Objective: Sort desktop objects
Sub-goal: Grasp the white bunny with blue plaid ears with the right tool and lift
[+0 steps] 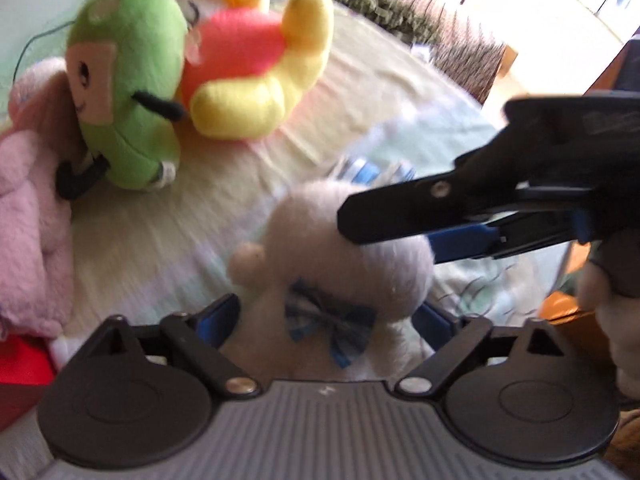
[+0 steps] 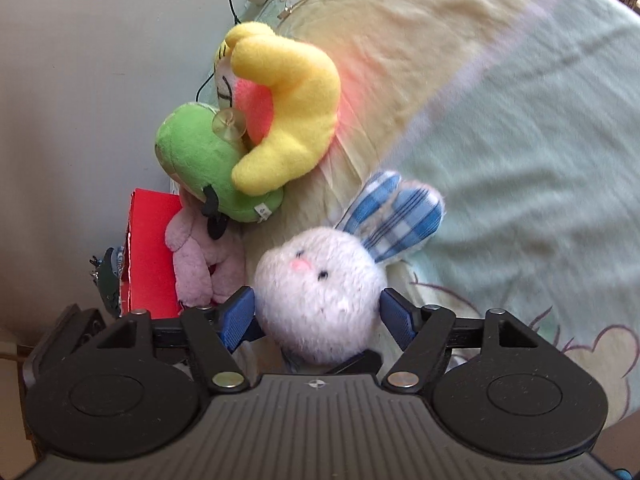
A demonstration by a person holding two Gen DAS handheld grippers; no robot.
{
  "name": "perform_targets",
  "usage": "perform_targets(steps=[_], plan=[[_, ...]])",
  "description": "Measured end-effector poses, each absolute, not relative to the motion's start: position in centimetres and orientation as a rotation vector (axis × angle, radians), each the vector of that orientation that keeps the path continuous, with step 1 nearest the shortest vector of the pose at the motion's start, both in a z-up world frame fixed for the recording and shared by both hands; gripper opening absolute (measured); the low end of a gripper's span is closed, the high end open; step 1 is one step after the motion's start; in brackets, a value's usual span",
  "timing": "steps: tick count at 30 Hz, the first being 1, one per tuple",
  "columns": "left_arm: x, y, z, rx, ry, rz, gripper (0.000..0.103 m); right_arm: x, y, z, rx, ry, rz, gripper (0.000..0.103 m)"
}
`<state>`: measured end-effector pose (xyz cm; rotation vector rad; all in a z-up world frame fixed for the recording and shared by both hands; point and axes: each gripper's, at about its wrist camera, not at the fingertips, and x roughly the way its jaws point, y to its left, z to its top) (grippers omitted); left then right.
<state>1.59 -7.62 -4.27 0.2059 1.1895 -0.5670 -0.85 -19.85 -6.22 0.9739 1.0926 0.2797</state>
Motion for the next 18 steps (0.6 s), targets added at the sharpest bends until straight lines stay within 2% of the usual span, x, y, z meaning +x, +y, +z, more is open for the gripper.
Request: perform_targets(steps=[6,18], plan=[[1.4,-7.6,-4.3,0.276,1.172,-0.500,0.077,-0.6,-19.2,-7.0,1.042,1.105,0.281,0.069],[1.0,-7.1,-0.7,0.236,1.136,-0.416,0.074,0.2,-18.4,-4.3,1.004,1.042,0.353,0.065]])
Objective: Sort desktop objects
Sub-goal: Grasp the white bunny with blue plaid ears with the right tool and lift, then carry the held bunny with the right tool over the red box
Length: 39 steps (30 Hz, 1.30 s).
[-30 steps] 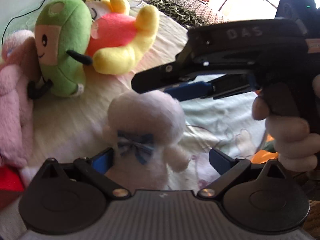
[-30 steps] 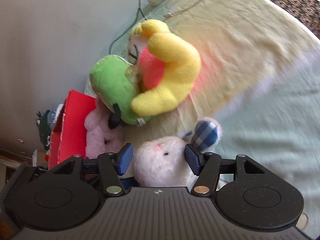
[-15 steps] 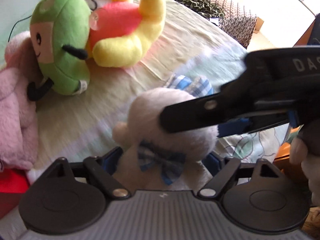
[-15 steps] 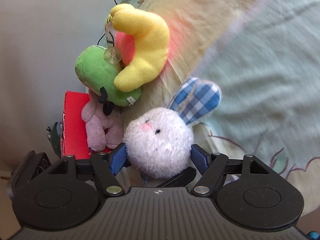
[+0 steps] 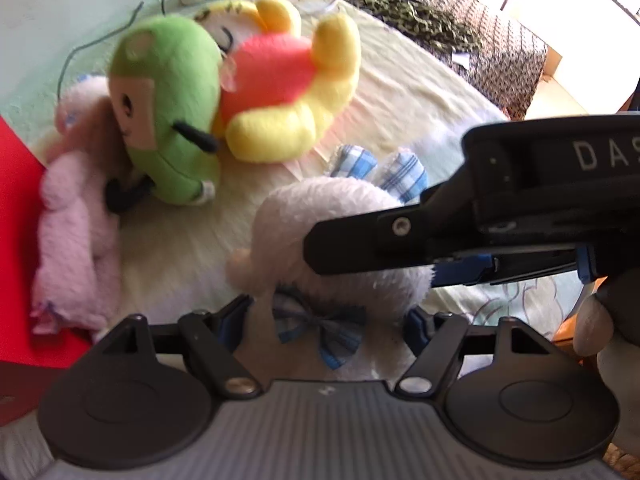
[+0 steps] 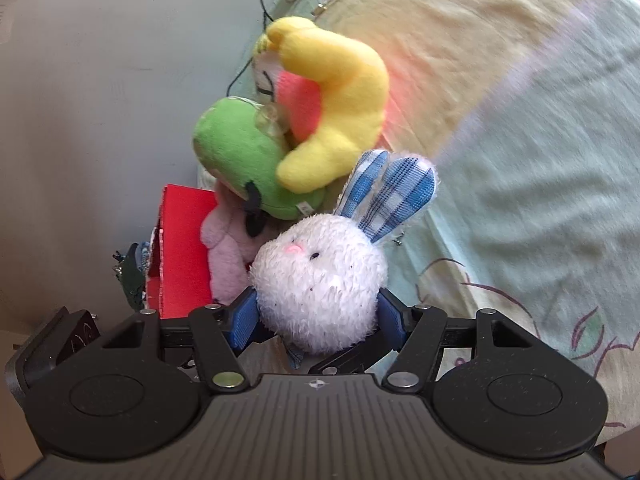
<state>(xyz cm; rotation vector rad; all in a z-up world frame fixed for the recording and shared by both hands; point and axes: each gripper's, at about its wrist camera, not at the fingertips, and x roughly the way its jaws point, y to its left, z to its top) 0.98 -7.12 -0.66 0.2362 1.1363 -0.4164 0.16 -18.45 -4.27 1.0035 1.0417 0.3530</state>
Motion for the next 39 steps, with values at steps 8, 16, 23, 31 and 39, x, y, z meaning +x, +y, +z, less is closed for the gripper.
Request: perform_targets(steps=[8,16,23,31,39], plan=[[-0.4,-5.0,3.3,0.211,1.035,-0.404,0.074,1.3,-16.9,-0.6,0.928,0.963,0.405,0.065],[-2.1,0.9,9.3,0.141,0.901,-0.427,0.074,2.8,-12.2,4.5,0.850,0.830,0.454,0.065],[-2.7,8.5,13.6,0.072,0.792,-0.387,0.074,4.9,-5.8,7.6,0.795,0.759,0.538,0.065],[-3.1,17.2,15.0,-0.007,0.770,-0.274,0.074,7.9,2.9,8.4,0.665,0.742,0.638,0.065],[-1.7,22.5,14.4,-0.057,0.847,-0.178,0.074,9.3,8.1,6.6,0.655,0.801,0.690,0.065]])
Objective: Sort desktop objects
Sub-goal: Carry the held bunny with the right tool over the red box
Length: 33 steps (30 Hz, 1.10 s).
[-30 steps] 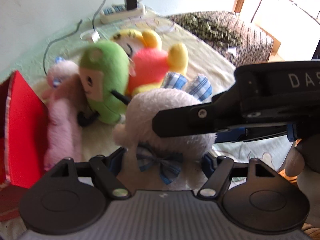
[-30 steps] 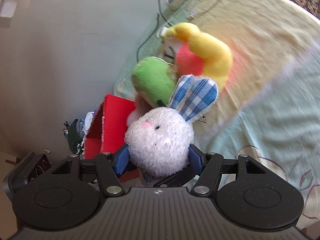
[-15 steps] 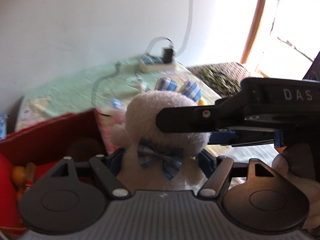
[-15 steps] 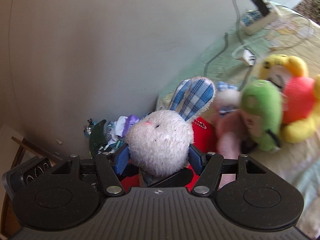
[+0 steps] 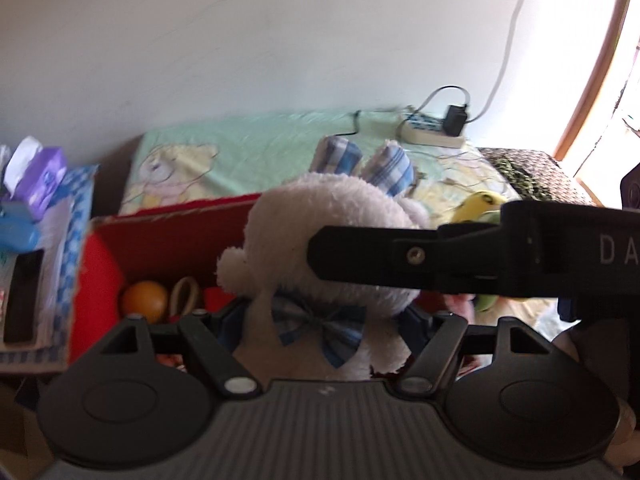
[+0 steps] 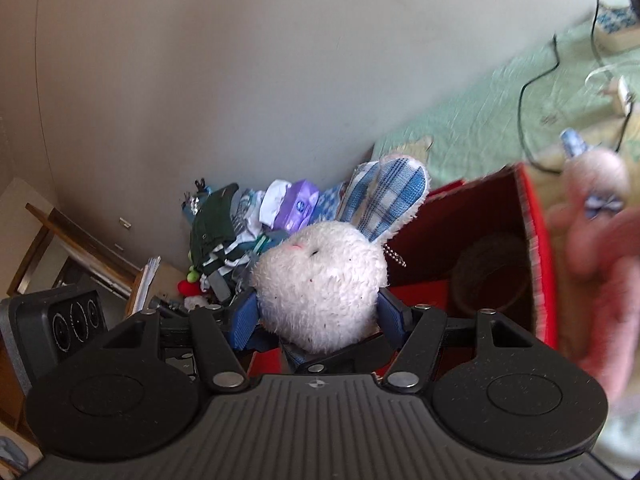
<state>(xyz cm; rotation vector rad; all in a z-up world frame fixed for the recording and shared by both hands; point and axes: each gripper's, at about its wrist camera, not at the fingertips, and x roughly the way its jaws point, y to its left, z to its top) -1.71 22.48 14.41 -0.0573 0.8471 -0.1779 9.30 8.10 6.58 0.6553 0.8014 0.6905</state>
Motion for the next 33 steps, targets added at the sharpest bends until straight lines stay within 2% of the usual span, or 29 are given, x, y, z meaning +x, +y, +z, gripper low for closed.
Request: perform_targets(steps=[20,33], plan=[[0.4,29.8,8.4,-0.101,0.976,-0.014,0.074,13.4,14.3,2.8,0.622,0.954,0.775,0.066],[2.0,30.8,5.9,-0.127,1.034,0.010,0.070,16.4,16.8,0.6,0.541,1.074,0.794,0.066]])
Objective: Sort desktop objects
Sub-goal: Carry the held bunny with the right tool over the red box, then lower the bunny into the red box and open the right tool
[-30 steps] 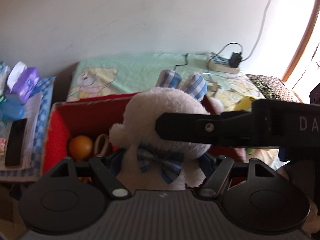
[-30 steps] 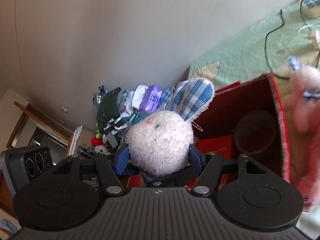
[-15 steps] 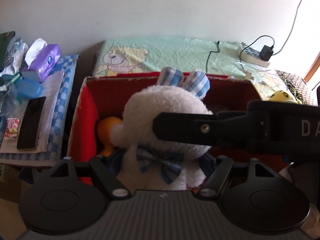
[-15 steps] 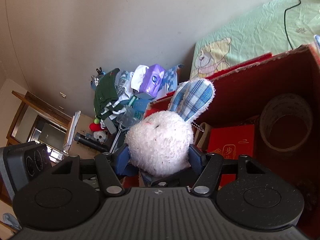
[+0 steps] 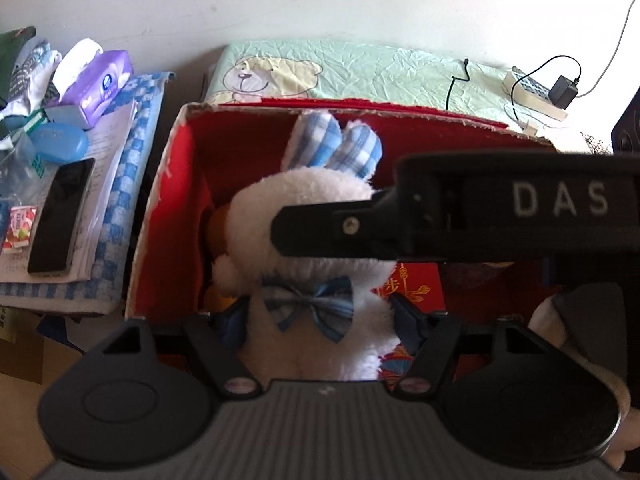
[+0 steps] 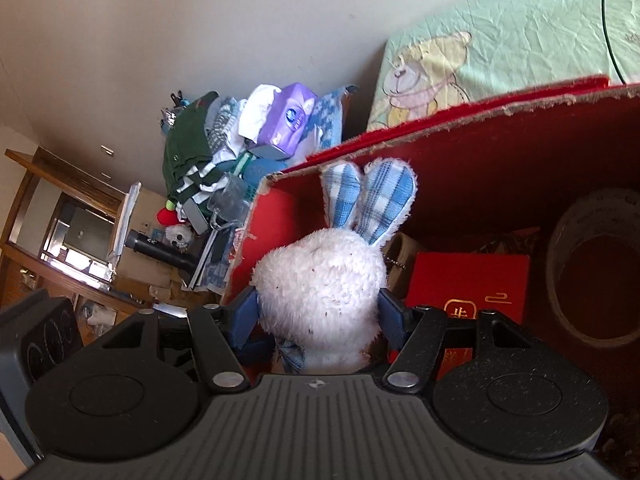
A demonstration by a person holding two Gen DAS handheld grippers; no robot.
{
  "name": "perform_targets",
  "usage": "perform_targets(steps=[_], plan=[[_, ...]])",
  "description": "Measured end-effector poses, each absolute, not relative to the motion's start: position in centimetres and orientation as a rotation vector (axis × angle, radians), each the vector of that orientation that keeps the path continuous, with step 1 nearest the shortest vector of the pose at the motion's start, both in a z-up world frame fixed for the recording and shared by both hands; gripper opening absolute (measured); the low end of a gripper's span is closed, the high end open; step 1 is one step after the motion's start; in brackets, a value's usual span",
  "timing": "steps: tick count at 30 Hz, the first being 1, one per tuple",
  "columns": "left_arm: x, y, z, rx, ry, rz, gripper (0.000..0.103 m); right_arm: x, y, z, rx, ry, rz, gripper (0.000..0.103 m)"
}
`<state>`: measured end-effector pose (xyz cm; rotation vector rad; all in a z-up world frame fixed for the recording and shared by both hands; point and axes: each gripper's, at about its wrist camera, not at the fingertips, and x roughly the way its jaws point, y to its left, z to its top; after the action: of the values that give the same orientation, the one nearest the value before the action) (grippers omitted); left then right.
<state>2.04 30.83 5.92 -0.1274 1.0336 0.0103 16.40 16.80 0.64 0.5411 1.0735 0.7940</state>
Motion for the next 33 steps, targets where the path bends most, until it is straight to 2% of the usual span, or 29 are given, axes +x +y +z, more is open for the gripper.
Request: perform_targets(steps=[14,18,22,31,33], plan=[[0.6,32.4,5.6,-0.258,0.974,0.051,0.065,17.1,19.3,1.6,0.383,1.094,0.810,0.066],[0.7,32.2,5.3,-0.234,0.968,0.074,0.064,18.0,19.5,0.6,0.397,1.138,0.835,0.069],[0.7,32.2,5.0,-0.234,0.966,0.072,0.066,18.4,18.7,-0.2,0.489,1.172,0.831,0.072],[-0.3,31.8,5.9,-0.233,0.927,0.094,0.067,17.3,18.1,1.1,0.500,1.119,0.819,0.073],[-0.9,31.8,6.5,-0.235,0.903,0.093,0.072,17.4,17.3,0.9,0.558,1.118,0.808,0.073]])
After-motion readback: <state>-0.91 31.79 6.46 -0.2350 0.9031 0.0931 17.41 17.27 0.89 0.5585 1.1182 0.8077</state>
